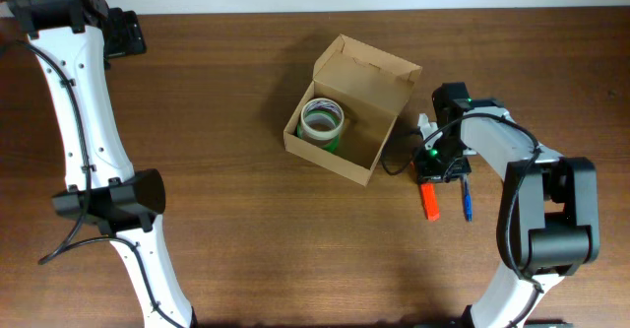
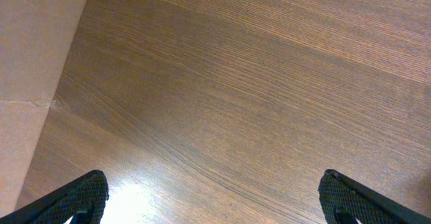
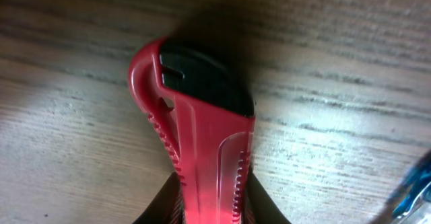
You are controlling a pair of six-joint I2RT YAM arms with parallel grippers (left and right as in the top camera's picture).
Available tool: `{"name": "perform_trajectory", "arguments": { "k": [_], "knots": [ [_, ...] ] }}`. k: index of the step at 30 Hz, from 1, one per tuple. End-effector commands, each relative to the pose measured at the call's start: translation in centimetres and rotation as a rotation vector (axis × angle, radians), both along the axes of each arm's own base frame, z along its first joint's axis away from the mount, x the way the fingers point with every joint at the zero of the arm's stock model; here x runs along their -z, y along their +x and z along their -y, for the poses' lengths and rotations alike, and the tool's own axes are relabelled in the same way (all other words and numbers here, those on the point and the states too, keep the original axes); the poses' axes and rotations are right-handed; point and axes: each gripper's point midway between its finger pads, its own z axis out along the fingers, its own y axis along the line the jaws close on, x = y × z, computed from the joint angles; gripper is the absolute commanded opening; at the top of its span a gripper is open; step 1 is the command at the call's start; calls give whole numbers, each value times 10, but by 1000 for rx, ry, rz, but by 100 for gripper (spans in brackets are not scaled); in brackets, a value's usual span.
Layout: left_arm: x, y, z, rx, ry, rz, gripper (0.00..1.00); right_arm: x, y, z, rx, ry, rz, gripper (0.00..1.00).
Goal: Pack container
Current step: 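Grasp the orange box cutter with the right gripper, then lift the orange cutter and carry it over the box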
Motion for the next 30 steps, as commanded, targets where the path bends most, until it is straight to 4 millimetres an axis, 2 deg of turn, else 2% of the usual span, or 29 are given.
{"name": "perform_trajectory", "arguments": {
  "k": [1,4,5,7,10,11,14,18,21,23,24,27,30],
  "knots": [
    [-4,-1,-1,5,4,6,100,-50,32,-5,3,17,157,21],
    [-4,-1,-1,5,4,6,100,-114,54,-4,4,13,309,22],
    [-4,-1,-1,5,4,6,100,-144,61,-3,4,8,367,22],
    [-4,-1,-1,5,4,6,100,-178,64,-5,1,13,420,22],
    [-4,-1,-1,5,4,6,100,-222,64,-16,-27,25,472,22],
    [-4,-1,-1,5,4,6,100,-236,63,-25,-48,32,489,22],
    [-4,-1,-1,5,4,6,100,-262,60,-57,-126,59,543,22],
    [-4,-1,-1,5,4,6,100,-269,53,-107,-253,99,577,20],
    [-4,-1,-1,5,4,6,100,-258,45,-141,-402,103,560,16],
    [-4,-1,-1,5,4,6,100,-248,41,-157,-504,99,543,13],
    [-4,-1,-1,5,4,6,100,-238,38,-168,-592,92,527,13],
    [-4,-1,-1,5,4,6,100,-219,37,-181,-720,79,496,13],
    [-4,-1,-1,5,4,6,100,-198,42,-186,-795,66,458,12]
  ]
}}
